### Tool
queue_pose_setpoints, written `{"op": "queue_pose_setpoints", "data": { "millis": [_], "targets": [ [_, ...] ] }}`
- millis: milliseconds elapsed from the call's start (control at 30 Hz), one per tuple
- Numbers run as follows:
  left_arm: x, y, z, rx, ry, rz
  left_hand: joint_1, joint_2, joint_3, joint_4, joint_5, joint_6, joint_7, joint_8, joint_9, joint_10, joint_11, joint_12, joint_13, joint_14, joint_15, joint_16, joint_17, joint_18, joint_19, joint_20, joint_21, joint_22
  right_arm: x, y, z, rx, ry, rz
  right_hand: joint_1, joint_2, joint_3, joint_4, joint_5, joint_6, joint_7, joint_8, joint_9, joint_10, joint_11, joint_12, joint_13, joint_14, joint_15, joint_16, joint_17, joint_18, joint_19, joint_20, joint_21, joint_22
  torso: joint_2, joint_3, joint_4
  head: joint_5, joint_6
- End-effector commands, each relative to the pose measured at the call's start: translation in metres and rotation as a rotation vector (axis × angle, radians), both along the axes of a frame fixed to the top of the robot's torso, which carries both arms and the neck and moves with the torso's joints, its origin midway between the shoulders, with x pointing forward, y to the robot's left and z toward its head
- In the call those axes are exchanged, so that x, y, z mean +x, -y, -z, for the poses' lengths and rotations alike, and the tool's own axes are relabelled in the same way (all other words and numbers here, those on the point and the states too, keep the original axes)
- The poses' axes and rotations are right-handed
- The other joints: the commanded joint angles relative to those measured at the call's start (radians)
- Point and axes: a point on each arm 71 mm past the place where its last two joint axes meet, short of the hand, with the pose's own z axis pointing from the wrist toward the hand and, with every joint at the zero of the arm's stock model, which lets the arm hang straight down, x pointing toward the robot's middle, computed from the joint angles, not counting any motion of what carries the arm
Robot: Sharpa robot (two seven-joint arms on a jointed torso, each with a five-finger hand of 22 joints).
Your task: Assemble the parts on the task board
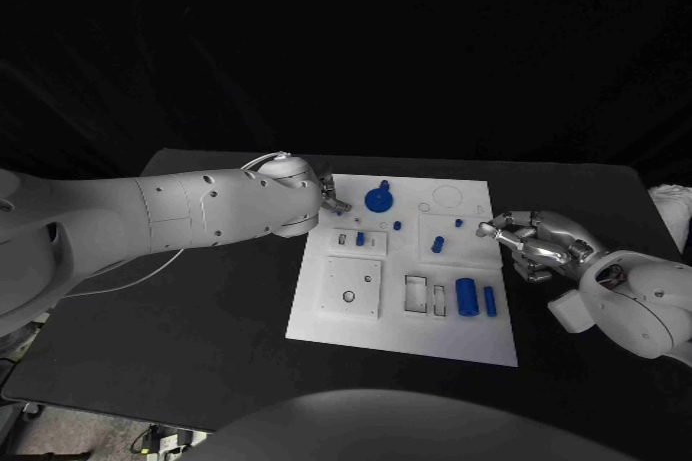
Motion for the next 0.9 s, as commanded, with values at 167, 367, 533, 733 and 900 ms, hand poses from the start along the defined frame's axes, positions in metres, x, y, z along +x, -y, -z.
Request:
{"op": "queue_pose_setpoints", "data": {
  "millis": [167,367,533,733,900],
  "targets": [
    [0.0003,0.0031,-0.0001,-0.025,0.003,0.014,0.029,-0.001,0.016,0.0,0.033,0.002,-0.011,0.009,0.006,0.106,-0.009,0.002,0.263,0.107,-0.009,0.002,0.263,0.002,0.052,-0.01,-0.003,0.23,-0.001,-0.0008,0.0009,-0.002,-0.01,-0.019,0.01,-0.001,0.006,0.001,0.006,0.011,0.001,-0.004,-0.001,0.163,-0.046,-0.001,0.098,0.103,-0.003,0.006,0.263,-0.008,-0.008,-0.003,-0.008,0.204,0.0,0.0,0.0002,0.0,0.0],
    [0.0004,0.0022,-0.0003,-0.03,0.008,0.01,0.043,-0.002,0.022,0.0,0.048,0.008,-0.014,0.014,0.011,0.106,-0.011,0.002,0.263,0.107,-0.011,0.002,0.263,0.002,0.052,-0.011,-0.002,0.23,-0.0008,-0.0005,0.0011,-0.003,-0.011,-0.019,0.01,-0.001,0.007,0.001,0.007,0.012,0.001,-0.004,-0.001,0.163,-0.046,-0.001,0.098,0.103,-0.003,0.006,0.263,-0.008,-0.009,-0.003,-0.009,0.204,0.0,0.0,0.0007,0.0,0.0],
    [0.0002,0.0016,-0.0006,-0.033,0.014,0.004,0.055,-0.001,0.029,-0.001,0.051,0.012,-0.017,0.018,0.016,0.106,-0.013,0.002,0.263,0.107,-0.013,0.002,0.263,0.002,0.053,-0.013,-0.003,0.23,-0.0006,-0.0005,0.0013,-0.004,-0.012,-0.019,0.01,-0.001,0.007,0.001,0.007,0.012,0.001,-0.004,-0.001,0.163,-0.046,-0.001,0.098,0.103,-0.003,0.006,0.263,-0.008,-0.009,-0.003,-0.009,0.204,0.0,-0.0003,0.0007,0.002,0.0],
    [-0.0006,0.0006,-0.0007,-0.035,0.016,0.0,0.079,0.001,0.063,0.001,0.001,0.01,-0.02,0.019,0.022,0.106,-0.017,0.002,0.263,0.107,-0.017,0.002,0.263,0.002,0.053,-0.017,-0.004,0.23,-0.0004,-0.0005,0.0014,-0.004,-0.012,-0.018,0.011,-0.002,0.008,0.002,0.007,0.013,0.001,-0.004,-0.001,0.163,-0.046,-0.001,0.098,0.103,-0.002,0.006,0.263,-0.007,-0.01,-0.003,-0.01,0.203,-0.001,-0.0004,0.0003,0.005,0.0],
    [-0.0023,-0.0023,-0.0017,-0.043,0.029,-0.011,0.087,0.001,0.075,0.001,0.002,0.009,-0.02,0.019,0.023,0.106,-0.018,0.002,0.263,0.107,-0.018,0.002,0.263,0.002,0.053,-0.018,-0.003,0.23,-0.0003,-0.0002,0.0015,-0.005,-0.012,-0.018,0.011,-0.002,0.008,0.002,0.007,0.013,0.001,-0.004,-0.001,0.163,-0.046,-0.001,0.098,0.102,-0.002,0.006,0.263,-0.007,-0.011,-0.003,-0.011,0.203,0.0,-0.0001,0.0003,0.004,0.0]
  ]
}}
